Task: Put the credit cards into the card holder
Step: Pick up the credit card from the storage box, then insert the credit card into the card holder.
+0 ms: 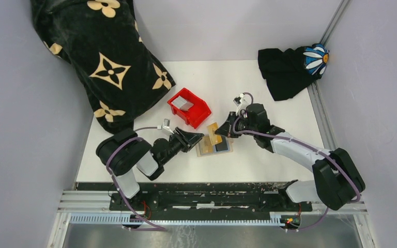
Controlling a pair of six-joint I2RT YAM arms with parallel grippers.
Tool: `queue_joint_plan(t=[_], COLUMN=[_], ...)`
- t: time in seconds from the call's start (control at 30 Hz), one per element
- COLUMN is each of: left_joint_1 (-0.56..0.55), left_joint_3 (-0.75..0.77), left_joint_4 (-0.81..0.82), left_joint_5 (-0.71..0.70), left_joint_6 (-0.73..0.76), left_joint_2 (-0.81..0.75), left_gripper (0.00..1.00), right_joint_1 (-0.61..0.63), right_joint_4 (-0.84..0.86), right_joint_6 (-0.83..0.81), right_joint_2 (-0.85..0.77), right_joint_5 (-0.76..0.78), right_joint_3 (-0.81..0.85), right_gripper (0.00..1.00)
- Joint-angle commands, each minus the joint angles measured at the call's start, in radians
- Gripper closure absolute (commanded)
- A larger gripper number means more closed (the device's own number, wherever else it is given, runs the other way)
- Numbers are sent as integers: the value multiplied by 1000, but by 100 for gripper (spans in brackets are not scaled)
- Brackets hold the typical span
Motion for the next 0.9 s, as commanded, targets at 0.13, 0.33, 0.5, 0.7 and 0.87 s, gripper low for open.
queue_joint_plan(t=[0.13, 0.33, 0.5, 0.7, 0.87], left_joint_1=[-42, -99, -117, -123, -125], left_joint_3=[52, 111, 124, 123, 139], left_joint_4=[-342, -623, -732, -772, -806], left_joint_5=[-109, -213, -262, -287, -293], left_joint_6=[202, 318, 360, 371, 372], left_joint_2=[-208, -316, -346, -329, -305], left_gripper=[57, 64, 73, 81, 83], right_joint_1=[37, 100, 108, 108, 109], right_joint_4=[-424, -505, -541, -572, -610], right_joint_6=[-208, -237, -251, -272, -293], right_joint_2=[4, 89, 146, 155, 154], right_joint_5=[205, 356, 427, 489, 542], right_joint_3=[123, 187, 231, 261, 288], right_gripper=[99, 99, 99, 99, 99])
